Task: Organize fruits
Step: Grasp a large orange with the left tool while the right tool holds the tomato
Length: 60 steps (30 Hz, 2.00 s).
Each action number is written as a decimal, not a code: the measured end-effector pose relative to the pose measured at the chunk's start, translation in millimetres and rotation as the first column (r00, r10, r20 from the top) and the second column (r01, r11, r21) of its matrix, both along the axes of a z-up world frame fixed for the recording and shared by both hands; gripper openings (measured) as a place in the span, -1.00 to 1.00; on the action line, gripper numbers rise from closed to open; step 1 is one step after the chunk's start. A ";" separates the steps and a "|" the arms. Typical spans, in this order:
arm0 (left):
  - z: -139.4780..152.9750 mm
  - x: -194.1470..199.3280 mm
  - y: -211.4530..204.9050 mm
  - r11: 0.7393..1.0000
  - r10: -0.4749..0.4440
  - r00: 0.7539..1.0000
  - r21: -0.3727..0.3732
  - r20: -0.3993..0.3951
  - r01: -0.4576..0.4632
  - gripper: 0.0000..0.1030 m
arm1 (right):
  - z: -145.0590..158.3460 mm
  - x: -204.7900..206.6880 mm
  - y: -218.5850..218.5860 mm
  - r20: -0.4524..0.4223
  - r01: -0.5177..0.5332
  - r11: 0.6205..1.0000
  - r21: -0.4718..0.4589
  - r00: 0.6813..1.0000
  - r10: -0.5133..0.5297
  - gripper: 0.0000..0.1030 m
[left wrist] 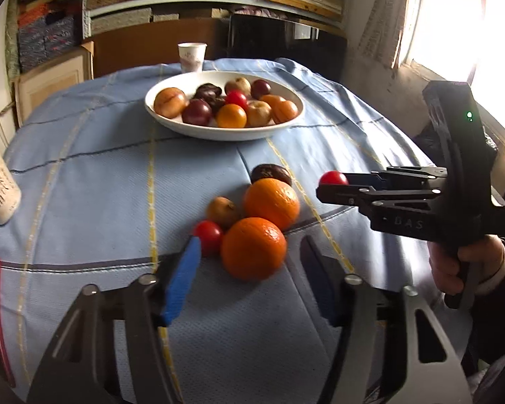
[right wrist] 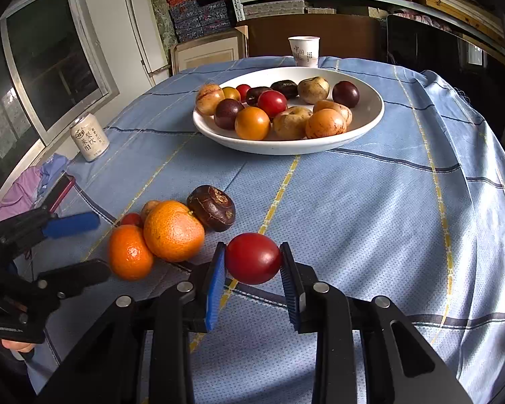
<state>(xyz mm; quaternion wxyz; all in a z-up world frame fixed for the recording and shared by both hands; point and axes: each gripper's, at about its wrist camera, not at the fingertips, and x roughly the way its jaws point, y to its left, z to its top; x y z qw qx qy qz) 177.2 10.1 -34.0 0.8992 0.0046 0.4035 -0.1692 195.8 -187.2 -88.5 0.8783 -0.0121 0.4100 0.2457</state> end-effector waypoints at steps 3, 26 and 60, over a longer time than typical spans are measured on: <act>-1.9 2.2 1.5 1.000 0.000 1.000 -0.019 -0.015 -0.001 0.08 | -0.2 -0.4 0.9 0.003 -0.010 1.000 -0.007 1.000 0.010 -0.38; -16.8 21.6 -16.9 0.999 -0.020 0.995 0.041 -0.101 0.024 0.06 | 1.0 -8.3 7.6 0.032 -0.010 0.999 -0.051 0.999 0.012 -0.34; 7.5 21.1 25.2 0.973 0.068 0.997 -0.219 -0.025 -0.072 -0.11 | 8.8 -9.1 -5.2 0.062 -0.005 0.999 0.045 0.998 0.002 -0.39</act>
